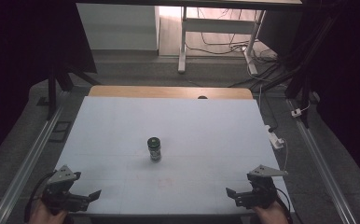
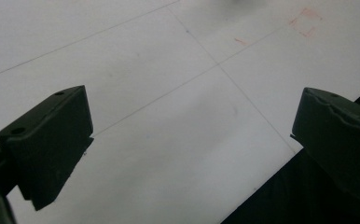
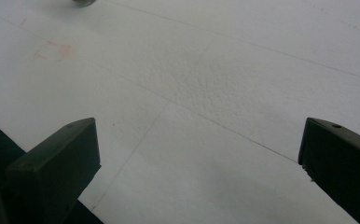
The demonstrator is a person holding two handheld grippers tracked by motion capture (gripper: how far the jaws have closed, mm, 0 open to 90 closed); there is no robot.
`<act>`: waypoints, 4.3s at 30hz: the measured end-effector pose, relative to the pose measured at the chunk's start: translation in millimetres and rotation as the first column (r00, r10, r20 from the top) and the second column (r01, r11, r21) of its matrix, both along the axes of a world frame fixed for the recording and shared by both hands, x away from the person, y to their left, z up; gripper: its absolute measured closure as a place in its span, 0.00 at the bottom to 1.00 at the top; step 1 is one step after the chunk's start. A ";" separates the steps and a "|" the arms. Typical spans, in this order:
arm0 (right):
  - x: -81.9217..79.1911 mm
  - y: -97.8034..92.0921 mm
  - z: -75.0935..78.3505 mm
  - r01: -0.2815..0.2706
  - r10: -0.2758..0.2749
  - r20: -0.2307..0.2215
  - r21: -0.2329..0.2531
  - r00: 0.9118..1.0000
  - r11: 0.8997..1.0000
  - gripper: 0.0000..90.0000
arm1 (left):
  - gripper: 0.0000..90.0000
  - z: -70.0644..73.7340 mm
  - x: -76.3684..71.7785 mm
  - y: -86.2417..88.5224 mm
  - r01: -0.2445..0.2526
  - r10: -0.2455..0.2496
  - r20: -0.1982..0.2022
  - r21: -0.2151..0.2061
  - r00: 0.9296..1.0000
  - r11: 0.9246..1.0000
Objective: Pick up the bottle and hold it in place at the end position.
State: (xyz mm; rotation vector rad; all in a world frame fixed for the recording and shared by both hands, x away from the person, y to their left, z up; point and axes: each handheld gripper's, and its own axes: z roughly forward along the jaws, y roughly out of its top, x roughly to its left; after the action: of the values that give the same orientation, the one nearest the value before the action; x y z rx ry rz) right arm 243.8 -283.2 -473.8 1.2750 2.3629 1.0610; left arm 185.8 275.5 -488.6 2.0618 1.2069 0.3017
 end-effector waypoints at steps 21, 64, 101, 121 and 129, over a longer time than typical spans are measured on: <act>0.4 0.6 -0.3 -0.009 0.008 -0.005 -0.002 1.000 1.000 0.00 | 0.00 1.1 19.0 -12.5 0.103 -0.100 0.037 -0.094 0.994 0.990; 0.4 1.3 -0.5 -0.013 0.013 -0.008 -0.009 1.000 1.000 0.00 | 0.00 -5.0 106.5 -79.6 0.222 -0.222 0.075 0.014 0.972 0.975; 0.3 1.7 -0.9 -0.024 0.024 -0.006 -0.012 1.000 1.000 0.00 | 0.51 -25.3 161.0 -140.1 0.360 -0.368 0.084 0.096 0.926 0.928; 0.0 2.2 -0.9 -0.028 0.028 -0.003 -0.016 1.000 0.999 0.00 | 0.59 -12.8 166.7 -141.1 0.352 -0.357 0.086 0.069 0.930 0.934; 0.1 1.9 -0.8 -0.027 0.026 -0.006 -0.013 1.000 1.000 0.00 | 0.59 0.1 182.3 -150.0 0.368 -0.372 0.112 0.052 0.922 0.928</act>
State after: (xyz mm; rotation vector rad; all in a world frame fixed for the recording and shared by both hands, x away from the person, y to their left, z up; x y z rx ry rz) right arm 243.9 -281.3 -474.6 1.2474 2.3935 1.0489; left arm 368.1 125.5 -488.5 2.2114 0.7230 0.2586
